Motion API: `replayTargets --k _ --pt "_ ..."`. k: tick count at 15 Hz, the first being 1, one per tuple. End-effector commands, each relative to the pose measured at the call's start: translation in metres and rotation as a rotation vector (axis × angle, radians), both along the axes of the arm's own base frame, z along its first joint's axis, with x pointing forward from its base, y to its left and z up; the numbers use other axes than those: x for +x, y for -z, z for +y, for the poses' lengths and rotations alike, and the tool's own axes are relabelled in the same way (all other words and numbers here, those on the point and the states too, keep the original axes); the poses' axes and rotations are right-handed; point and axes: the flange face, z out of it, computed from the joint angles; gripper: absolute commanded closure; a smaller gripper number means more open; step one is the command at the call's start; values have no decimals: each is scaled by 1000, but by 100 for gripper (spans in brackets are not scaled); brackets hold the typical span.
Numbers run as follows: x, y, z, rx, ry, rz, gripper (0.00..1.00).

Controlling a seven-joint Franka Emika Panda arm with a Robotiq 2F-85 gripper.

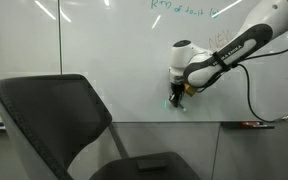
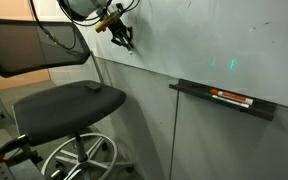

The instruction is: Use the marker on the chair to draw on the whiteboard

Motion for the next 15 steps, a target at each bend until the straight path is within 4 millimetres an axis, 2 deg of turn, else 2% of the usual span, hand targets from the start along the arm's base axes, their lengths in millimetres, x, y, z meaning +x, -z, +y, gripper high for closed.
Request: replayTargets --k 1,9,15 --pt "13 -6 -16 -29 16 -14 94" --pt "13 -10 -48 -87 82 20 94" --pt "13 -33 -52 -127 100 -6 94"
